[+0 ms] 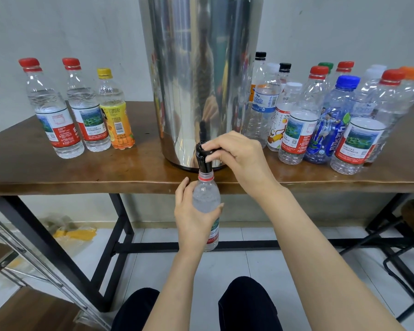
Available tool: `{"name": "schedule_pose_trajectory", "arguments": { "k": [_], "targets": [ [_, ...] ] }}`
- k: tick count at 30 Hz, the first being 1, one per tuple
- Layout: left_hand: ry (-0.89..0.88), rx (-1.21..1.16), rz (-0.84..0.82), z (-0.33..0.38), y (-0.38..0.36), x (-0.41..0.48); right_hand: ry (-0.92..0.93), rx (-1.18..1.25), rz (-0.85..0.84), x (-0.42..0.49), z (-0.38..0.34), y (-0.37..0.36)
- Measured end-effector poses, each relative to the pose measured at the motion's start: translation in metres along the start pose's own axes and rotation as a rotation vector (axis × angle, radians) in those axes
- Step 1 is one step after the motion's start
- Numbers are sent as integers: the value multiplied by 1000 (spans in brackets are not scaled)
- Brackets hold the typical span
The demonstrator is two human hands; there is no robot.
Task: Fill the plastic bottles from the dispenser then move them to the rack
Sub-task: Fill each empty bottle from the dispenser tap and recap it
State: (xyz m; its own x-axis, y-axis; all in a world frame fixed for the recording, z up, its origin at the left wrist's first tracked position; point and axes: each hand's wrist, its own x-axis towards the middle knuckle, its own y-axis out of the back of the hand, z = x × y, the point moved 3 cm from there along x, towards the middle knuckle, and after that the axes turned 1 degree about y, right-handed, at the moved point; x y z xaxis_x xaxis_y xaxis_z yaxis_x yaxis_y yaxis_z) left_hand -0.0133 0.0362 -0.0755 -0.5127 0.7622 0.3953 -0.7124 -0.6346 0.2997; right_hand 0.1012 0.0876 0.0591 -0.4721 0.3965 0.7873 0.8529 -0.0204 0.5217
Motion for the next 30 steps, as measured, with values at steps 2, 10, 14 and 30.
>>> {"name": "schedule_pose_trajectory", "arguments": {
  "k": [2, 10, 14, 30],
  "targets": [
    [4, -5, -6, 0, -1, 0, 20, -54, -23, 17, -5, -3],
    [15, 3, -22, -2, -1, 2, -202, 134, 0, 43, 5, -21],
    [24, -6, -30, -1, -1, 1, -227, 121, 28, 41, 6, -24],
    [14, -1, -52, -2, 5, -1, -607, -451, -221, -31, 77, 21]
  ]
}}
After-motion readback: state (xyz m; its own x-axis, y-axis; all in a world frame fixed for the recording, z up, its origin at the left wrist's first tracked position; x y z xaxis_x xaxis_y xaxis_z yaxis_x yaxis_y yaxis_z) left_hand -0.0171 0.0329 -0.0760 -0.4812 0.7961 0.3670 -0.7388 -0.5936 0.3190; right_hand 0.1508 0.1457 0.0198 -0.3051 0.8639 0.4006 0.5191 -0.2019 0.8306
